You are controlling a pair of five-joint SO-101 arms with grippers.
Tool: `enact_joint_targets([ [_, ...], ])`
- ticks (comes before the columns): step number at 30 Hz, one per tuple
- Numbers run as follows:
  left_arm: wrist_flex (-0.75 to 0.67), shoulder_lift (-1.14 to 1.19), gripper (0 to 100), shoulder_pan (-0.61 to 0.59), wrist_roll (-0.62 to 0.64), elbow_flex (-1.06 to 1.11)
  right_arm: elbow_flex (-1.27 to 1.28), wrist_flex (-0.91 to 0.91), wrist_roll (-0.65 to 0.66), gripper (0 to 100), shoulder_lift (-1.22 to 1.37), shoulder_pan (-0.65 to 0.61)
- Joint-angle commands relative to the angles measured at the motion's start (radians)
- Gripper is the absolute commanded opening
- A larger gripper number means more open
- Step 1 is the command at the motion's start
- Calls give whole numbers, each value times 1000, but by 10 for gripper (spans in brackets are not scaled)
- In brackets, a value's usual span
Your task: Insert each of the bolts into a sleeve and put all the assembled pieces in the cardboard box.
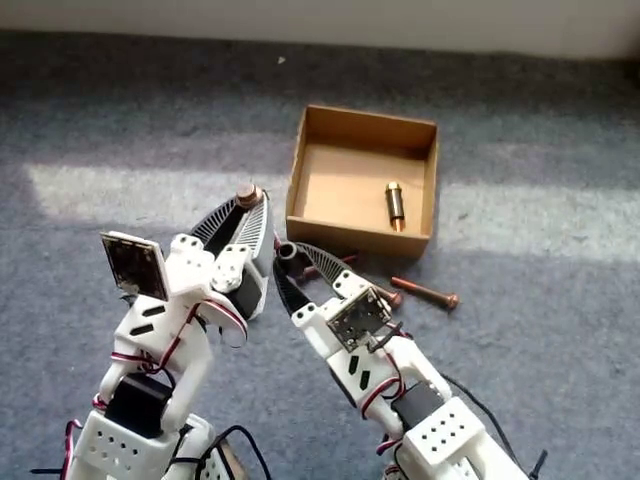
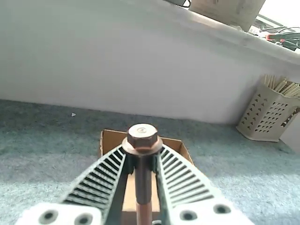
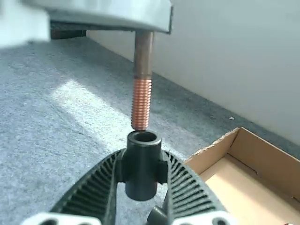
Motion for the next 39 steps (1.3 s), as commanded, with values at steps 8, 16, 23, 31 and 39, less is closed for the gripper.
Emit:
enact_joint_targets([
  [8, 21, -41, 8, 31, -11, -41, 38, 12, 8, 5, -62, -7],
  [16, 121, -206, 7, 166, -167, -10, 42, 12, 9, 5, -68, -7],
  [23, 109, -205, 7, 150, -169, -2, 42, 12, 9, 5, -68, -7],
  [31, 72, -206, 7, 71, -141, -8, 44, 15, 11, 5, -68, -7],
  [39, 23, -205, 7, 67, -144, 15, 45, 21, 46, 5, -65, -39],
])
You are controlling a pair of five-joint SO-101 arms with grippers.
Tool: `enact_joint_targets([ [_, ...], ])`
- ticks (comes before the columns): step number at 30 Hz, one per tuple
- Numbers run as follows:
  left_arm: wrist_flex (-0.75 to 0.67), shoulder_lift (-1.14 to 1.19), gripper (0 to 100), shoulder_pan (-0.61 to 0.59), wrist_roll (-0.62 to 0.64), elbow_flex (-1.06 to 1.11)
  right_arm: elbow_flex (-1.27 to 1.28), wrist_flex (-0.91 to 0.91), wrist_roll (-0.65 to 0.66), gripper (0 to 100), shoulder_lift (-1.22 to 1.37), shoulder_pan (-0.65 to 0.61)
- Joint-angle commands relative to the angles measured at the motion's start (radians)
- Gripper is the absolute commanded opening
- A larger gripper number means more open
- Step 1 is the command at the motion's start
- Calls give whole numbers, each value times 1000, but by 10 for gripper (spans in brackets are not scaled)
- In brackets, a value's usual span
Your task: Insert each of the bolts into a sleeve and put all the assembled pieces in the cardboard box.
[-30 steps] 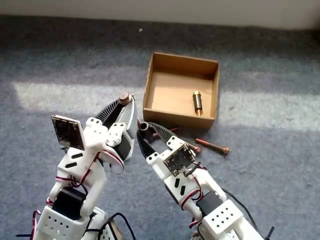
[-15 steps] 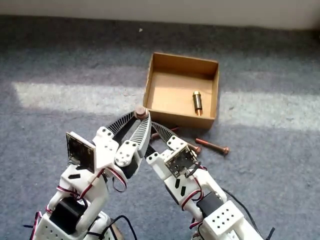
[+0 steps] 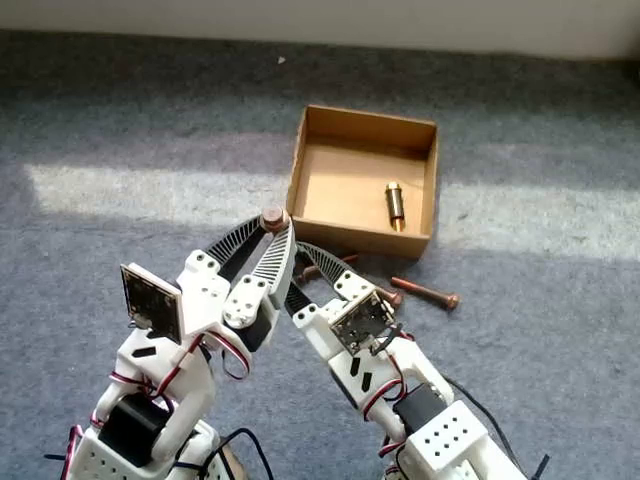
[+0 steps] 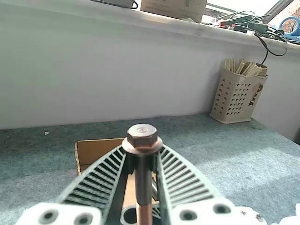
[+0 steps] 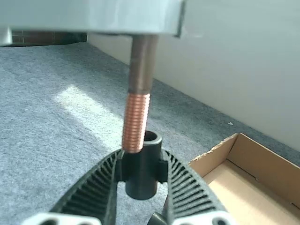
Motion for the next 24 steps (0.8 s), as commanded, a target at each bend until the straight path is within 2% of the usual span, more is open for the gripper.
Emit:
enact_joint_targets([
  [1, -74, -8, 7, -21, 3, 10, 45, 2, 63, 5, -19, -47],
  [12, -71, -15, 7, -22, 2, 12, 84, -7, 87, 5, -24, -18],
  [18, -69, -16, 7, -88, 3, 13, 84, -7, 87, 5, -24, -8],
  [24, -71, -15, 7, -68, 3, 41, 84, -7, 87, 5, -24, -8],
])
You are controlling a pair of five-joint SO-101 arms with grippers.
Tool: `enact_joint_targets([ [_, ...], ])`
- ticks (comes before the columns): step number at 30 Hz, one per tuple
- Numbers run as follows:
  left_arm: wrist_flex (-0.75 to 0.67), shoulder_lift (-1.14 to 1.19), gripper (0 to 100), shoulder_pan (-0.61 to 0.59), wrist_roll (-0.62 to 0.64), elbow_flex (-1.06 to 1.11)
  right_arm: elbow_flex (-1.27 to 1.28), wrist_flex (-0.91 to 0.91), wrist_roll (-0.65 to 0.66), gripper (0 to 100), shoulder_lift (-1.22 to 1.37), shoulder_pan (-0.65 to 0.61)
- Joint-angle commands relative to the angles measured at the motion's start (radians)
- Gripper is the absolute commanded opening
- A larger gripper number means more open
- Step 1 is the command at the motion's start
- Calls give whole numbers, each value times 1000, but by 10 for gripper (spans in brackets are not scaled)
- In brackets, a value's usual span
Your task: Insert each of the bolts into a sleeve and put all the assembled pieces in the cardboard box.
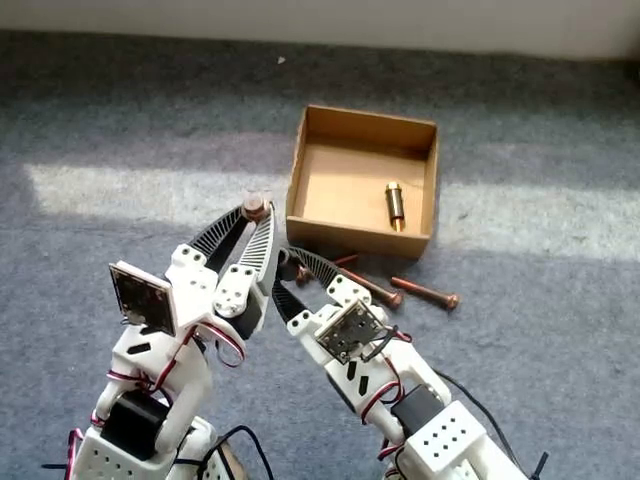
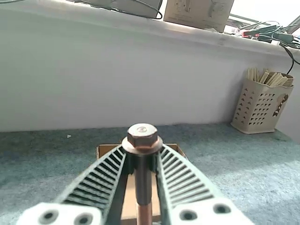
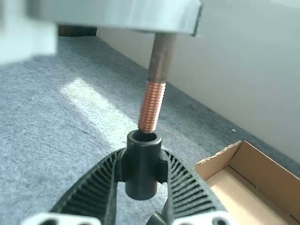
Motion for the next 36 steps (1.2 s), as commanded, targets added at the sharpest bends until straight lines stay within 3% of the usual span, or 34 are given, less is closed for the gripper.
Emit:
enact_joint_targets([
  [1, -26, -8, 7, 18, 5, 5, 84, -7, 12, 5, -24, 18],
  [5, -25, -8, 7, 81, 5, 24, 84, -7, 12, 5, -24, 19],
  [22, 17, -12, 7, 99, 3, 47, 84, -7, 9, 5, -24, 76],
  [27, 12, -12, 7, 107, -57, 108, 84, -7, -130, 5, -24, 148],
  [36, 15, -5, 8, 108, -112, 136, 85, -7, -137, 5, -24, 171],
])
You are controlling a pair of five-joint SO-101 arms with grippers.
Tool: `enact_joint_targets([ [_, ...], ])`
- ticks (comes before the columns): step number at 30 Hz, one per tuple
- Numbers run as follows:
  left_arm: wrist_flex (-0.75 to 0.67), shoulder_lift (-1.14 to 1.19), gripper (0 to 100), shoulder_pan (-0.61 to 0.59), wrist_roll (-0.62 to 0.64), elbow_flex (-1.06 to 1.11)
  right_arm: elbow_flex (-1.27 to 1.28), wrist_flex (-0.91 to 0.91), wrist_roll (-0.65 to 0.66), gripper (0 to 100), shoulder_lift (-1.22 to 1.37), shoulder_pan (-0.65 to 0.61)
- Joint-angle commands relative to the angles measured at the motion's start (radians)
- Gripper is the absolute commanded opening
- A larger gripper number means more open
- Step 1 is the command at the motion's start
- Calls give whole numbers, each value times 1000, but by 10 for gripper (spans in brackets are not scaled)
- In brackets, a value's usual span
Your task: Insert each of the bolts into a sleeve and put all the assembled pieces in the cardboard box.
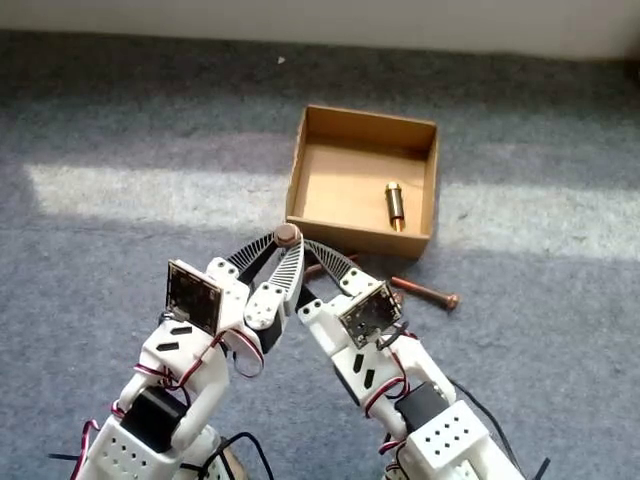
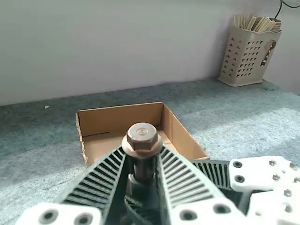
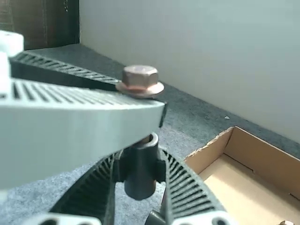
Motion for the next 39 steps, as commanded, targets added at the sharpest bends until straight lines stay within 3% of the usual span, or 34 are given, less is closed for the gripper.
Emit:
enact_joint_targets([
  [1, -2, 1, 8, 19, -66, 7, 84, -7, -12, 5, -22, 64],
  [4, 3, 1, 24, 48, -114, 16, 90, -7, -11, 5, -22, 64],
  [9, 3, 1, 146, 48, -117, 36, 90, -7, -11, 5, -22, 65],
  [19, 41, -7, 147, 42, -127, 31, 90, -4, -9, 5, -22, 67],
  [24, 78, -8, 147, 31, -273, 30, 91, 1, -14, 5, -22, 119],
  [36, 80, -8, 140, -306, -285, 127, 91, 47, -12, 6, -16, 159],
  [39, 77, -8, 53, -349, -285, 171, 90, 58, -11, 6, -19, 159],
])
